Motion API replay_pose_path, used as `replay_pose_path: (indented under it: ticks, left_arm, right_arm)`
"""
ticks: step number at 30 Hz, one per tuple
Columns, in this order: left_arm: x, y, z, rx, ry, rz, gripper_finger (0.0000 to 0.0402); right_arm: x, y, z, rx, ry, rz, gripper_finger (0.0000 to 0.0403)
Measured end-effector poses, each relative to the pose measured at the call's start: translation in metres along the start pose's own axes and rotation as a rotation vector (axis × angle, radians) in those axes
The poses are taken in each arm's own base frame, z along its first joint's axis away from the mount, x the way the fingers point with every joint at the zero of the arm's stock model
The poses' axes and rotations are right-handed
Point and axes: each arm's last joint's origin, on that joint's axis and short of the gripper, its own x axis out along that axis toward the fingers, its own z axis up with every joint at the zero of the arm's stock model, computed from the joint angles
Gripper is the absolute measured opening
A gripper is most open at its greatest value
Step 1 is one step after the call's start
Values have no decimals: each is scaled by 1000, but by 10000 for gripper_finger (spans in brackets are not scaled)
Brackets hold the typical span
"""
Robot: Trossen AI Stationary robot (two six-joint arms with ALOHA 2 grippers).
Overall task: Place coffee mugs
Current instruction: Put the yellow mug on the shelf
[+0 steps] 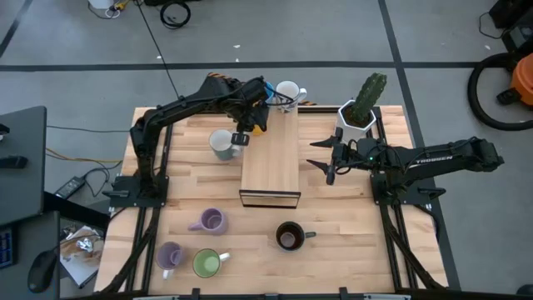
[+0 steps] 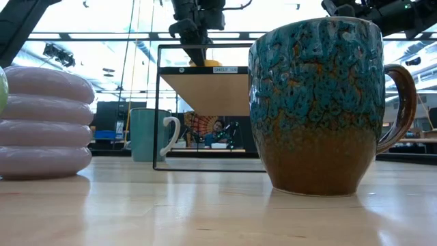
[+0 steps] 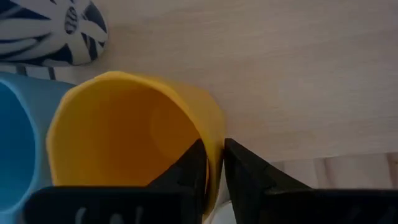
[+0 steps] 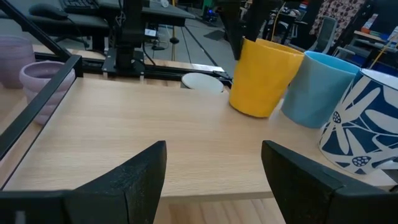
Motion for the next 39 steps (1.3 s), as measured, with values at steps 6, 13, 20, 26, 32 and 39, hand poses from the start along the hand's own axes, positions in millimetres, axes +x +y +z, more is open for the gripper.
replay_pose_path:
  ticks: [6,13,20,26,32,39]
  left_arm:
    - [0,2,2,2,-25,19,85]
    - [0,3,3,7,-19,53,115]
    - [-1,4,4,7,-24,59,119]
    - [-3,1,5,13,-5,90,119]
    - [-7,1,6,13,-20,104,119]
    - [-15,1,7,11,-59,128,130]
  right_arm:
    - [0,0,0,0,0,0,269]
    - [0,0,0,0,1,1,269]
    - [0,0,0,0,1,1,269]
    - [0,0,0,1,1,1,269]
    - [0,0,0,1,1,1,269]
    - [0,0,0,1,1,2,269]
